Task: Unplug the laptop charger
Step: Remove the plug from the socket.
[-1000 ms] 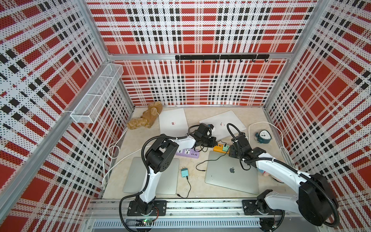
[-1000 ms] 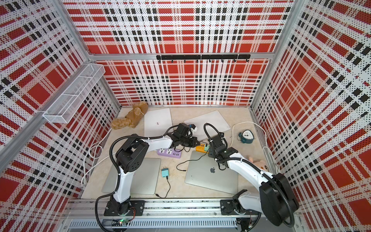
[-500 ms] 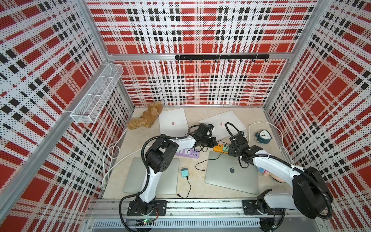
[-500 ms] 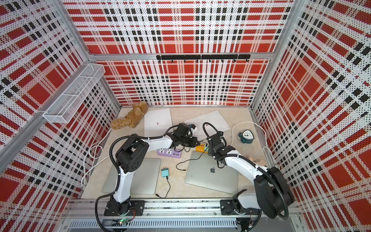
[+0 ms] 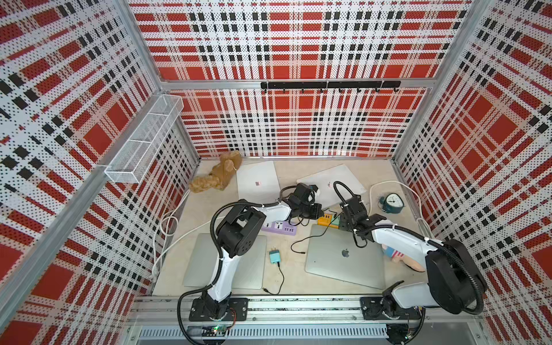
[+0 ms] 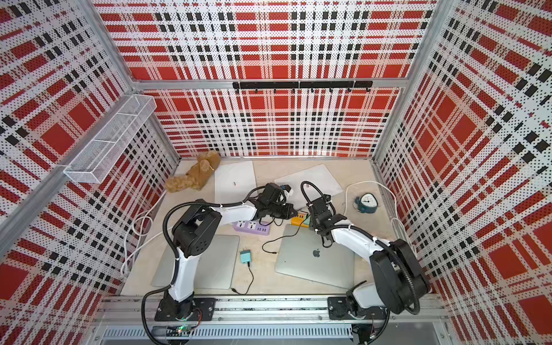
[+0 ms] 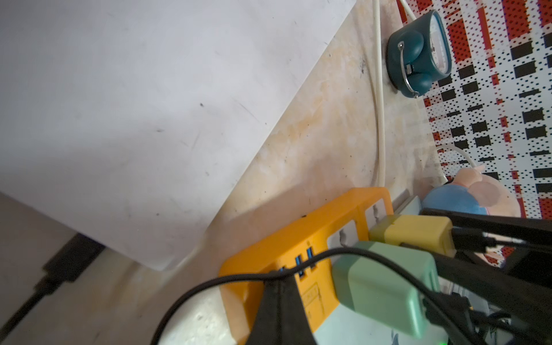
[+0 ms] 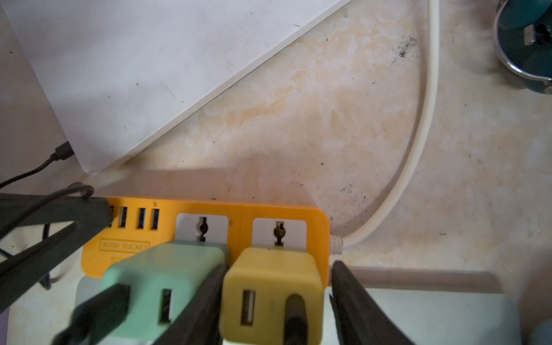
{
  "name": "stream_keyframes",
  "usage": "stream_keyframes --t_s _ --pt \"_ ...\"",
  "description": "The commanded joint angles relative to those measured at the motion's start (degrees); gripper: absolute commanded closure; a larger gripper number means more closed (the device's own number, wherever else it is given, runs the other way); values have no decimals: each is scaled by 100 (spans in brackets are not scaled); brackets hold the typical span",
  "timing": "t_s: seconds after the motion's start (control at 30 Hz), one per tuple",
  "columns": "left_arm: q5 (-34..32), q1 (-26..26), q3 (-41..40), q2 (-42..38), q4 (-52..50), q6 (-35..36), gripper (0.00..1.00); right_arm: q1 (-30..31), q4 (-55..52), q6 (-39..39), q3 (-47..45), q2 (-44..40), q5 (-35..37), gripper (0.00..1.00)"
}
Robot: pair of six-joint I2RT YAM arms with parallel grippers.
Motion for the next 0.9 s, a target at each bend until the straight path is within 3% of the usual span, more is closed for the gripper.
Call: stream_keyframes --t_s 0.0,0.43,0.87 --pt "-153 -15 -209 213 -628 69 100 -28 166 18 156 100 -57 46" --pt "-196 -59 -258 222 -584 -12 100 -27 105 13 187 199 -145 63" --pt "-381 -95 -398 217 -587 -27 100 -191 471 224 -84 -155 -686 69"
